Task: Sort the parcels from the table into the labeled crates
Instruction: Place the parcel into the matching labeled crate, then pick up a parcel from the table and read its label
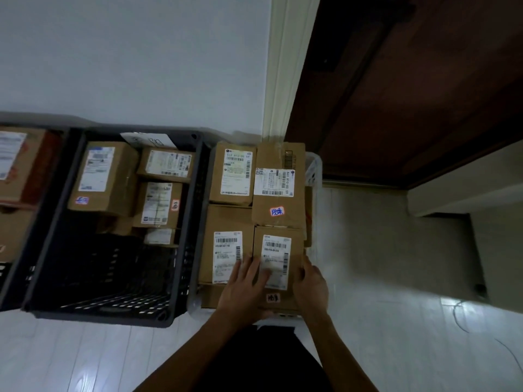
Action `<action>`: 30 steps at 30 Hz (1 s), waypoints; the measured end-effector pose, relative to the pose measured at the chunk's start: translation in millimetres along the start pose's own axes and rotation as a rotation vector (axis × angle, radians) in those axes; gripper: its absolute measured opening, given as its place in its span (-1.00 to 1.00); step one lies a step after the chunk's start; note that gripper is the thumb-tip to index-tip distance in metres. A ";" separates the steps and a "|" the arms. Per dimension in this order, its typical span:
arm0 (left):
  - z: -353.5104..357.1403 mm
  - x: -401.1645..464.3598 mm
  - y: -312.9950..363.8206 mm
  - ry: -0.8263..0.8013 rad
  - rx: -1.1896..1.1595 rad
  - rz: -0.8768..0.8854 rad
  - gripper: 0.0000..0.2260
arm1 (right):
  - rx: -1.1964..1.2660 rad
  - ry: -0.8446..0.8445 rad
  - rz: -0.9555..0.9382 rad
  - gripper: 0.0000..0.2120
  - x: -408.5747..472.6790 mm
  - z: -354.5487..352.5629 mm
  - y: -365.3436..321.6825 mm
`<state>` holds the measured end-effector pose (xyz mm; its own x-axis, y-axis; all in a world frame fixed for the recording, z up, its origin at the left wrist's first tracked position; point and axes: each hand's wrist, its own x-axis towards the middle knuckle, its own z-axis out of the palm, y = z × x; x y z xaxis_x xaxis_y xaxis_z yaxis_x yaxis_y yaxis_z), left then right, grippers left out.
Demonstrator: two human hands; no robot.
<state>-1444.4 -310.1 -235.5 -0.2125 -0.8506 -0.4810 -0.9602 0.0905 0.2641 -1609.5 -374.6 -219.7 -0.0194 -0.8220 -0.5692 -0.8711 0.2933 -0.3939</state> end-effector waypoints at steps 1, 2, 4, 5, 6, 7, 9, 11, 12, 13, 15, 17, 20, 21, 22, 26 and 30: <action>-2.7 0.3 0.8 -0.010 0.005 -0.003 -0.08 | -0.006 -0.001 -0.012 -0.52 1.3 -1.0 0.9; -5.2 1.2 2.2 -0.029 -0.001 -0.015 -0.10 | -0.012 -0.007 -0.021 -0.51 3.0 -2.2 1.6; -8.2 1.3 4.1 -0.035 -0.029 -0.061 -0.17 | -0.034 -0.032 -0.039 -0.49 4.0 -2.7 1.9; -10.6 1.6 5.2 -0.027 -0.042 -0.087 -0.21 | -0.051 -0.044 -0.050 -0.47 5.6 -2.6 2.3; -14.2 1.4 7.5 -0.026 -0.049 -0.107 -0.25 | -0.066 -0.059 -0.059 -0.46 7.6 -3.4 3.2; -17.3 0.9 9.5 -0.031 -0.052 -0.115 -0.29 | -0.072 -0.066 -0.066 -0.46 10.1 -4.4 4.2; -20.8 -0.1 12.7 -0.054 -0.059 -0.127 -0.31 | -0.082 -0.080 -0.085 -0.48 14.7 -7.2 7.0; -23.4 -0.7 16.0 -0.059 -0.072 -0.137 -0.33 | -0.085 -0.085 -0.113 -0.52 15.6 -10.1 9.6; -24.6 0.7 16.3 -0.050 -0.076 -0.141 -0.37 | -0.088 -0.086 -0.124 -0.55 16.9 -11.8 9.7; -26.8 2.3 16.0 -0.037 -0.076 -0.143 -0.42 | -0.094 -0.087 -0.126 -0.58 18.8 -13.3 9.0; -33.0 5.7 15.1 -0.029 -0.074 -0.150 -0.49 | -0.134 -0.098 -0.131 -0.62 22.7 -17.8 5.8; -40.8 6.9 16.7 -0.020 -0.071 -0.159 -0.52 | -0.188 -0.118 -0.147 -0.62 24.3 -24.7 1.8; -51.0 6.3 23.6 0.006 -0.118 -0.194 -0.55 | -0.276 -0.138 -0.176 -0.60 27.0 -41.4 -2.4; -54.8 5.9 25.3 0.032 -0.137 -0.218 -0.55 | -0.288 -0.136 -0.195 -0.60 28.4 -50.7 -4.6; -59.2 6.1 26.1 0.052 -0.151 -0.242 -0.54 | -0.286 -0.131 -0.213 -0.61 30.5 -60.4 -7.9; -90.7 6.1 29.0 0.131 -0.126 -0.267 -0.53 | -0.274 -0.123 -0.314 -0.59 37.5 -103.7 -28.5; -145.9 6.4 27.0 0.275 -0.090 -0.266 -0.57 | -0.262 -0.071 -0.447 -0.69 39.1 -150.1 -61.8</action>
<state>-1445.3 -388.6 -109.5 0.1097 -0.9464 -0.3038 -0.9528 -0.1872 0.2391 -1630.1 -498.0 -109.3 0.4076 -0.8013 -0.4380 -0.8805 -0.2178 -0.4210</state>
